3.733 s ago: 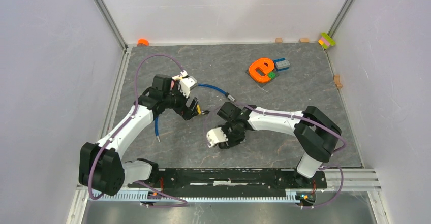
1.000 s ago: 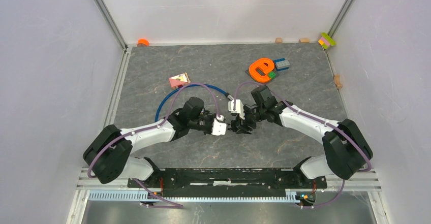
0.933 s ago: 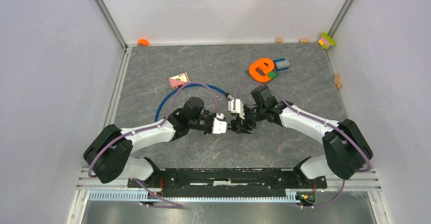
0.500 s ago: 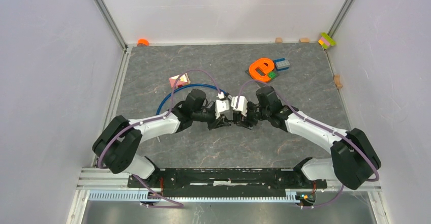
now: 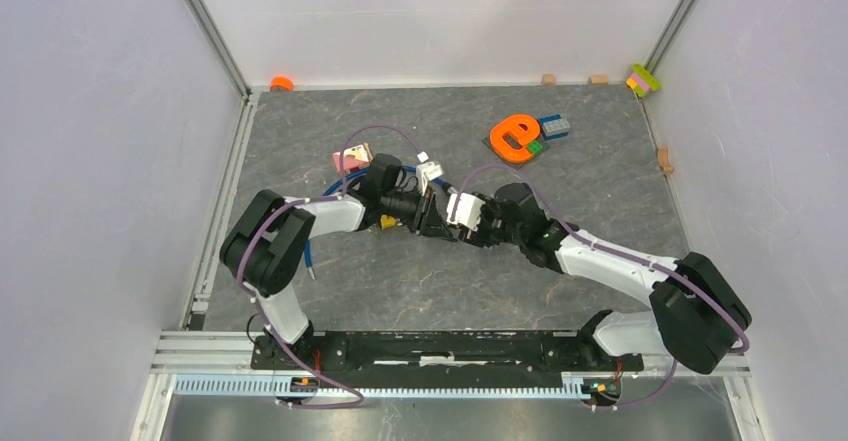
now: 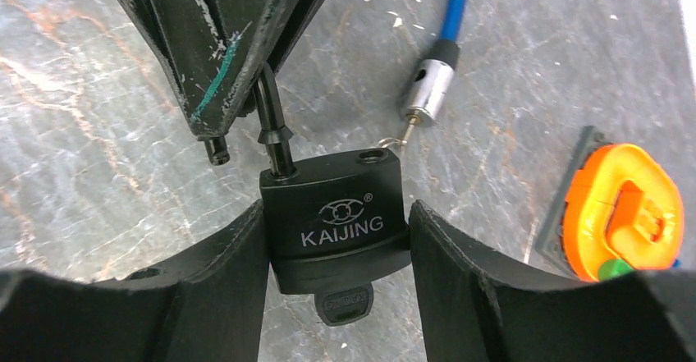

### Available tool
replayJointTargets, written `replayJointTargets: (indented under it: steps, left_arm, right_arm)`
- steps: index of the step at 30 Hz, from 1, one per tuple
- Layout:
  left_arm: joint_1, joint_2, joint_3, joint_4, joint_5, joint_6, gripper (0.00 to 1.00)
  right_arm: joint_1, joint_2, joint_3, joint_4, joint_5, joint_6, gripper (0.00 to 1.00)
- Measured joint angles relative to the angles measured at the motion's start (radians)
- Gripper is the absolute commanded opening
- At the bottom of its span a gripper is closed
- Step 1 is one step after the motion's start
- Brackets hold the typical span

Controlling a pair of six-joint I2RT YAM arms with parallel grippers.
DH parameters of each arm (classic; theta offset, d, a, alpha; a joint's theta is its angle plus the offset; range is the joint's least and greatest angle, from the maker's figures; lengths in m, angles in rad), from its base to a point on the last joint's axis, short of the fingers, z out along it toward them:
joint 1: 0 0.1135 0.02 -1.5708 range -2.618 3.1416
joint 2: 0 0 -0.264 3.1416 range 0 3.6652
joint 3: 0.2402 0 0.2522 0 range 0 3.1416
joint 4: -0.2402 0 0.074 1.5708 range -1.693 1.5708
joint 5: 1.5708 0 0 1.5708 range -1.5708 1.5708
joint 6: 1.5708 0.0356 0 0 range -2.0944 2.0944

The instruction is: Unlock with the key

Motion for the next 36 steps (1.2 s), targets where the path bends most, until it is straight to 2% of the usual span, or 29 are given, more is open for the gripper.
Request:
replayJointTargets:
  steps: [5,12,13,23,30,36]
  left_arm:
    - [0.035,0.067,0.060,-0.025,0.060,-0.148,0.40]
    - [0.059,0.091,0.093,-0.076,0.097,-0.256,0.58]
    - [0.077,0.091,0.105,-0.129,0.102,-0.263,0.62]
    - [0.135,0.042,0.177,-0.394,0.024,-0.124,0.72]
    - [0.215,-0.133,0.177,-0.534,-0.101,0.018,0.77]
    - [0.301,-0.312,0.176,-0.562,-0.193,0.080,0.83]
  right_arm:
    - [0.066,0.003,-0.005,0.045,0.177,-0.026,0.00]
    - [0.101,0.046,-0.005,0.090,0.310,-0.054,0.00]
    - [0.101,0.060,-0.005,0.090,0.338,-0.057,0.00]
    - [0.100,0.107,0.002,0.071,0.246,-0.065,0.00]
    - [0.121,0.209,0.064,0.008,0.161,-0.068,0.00]
    - [0.177,0.354,0.221,-0.057,0.092,-0.079,0.00]
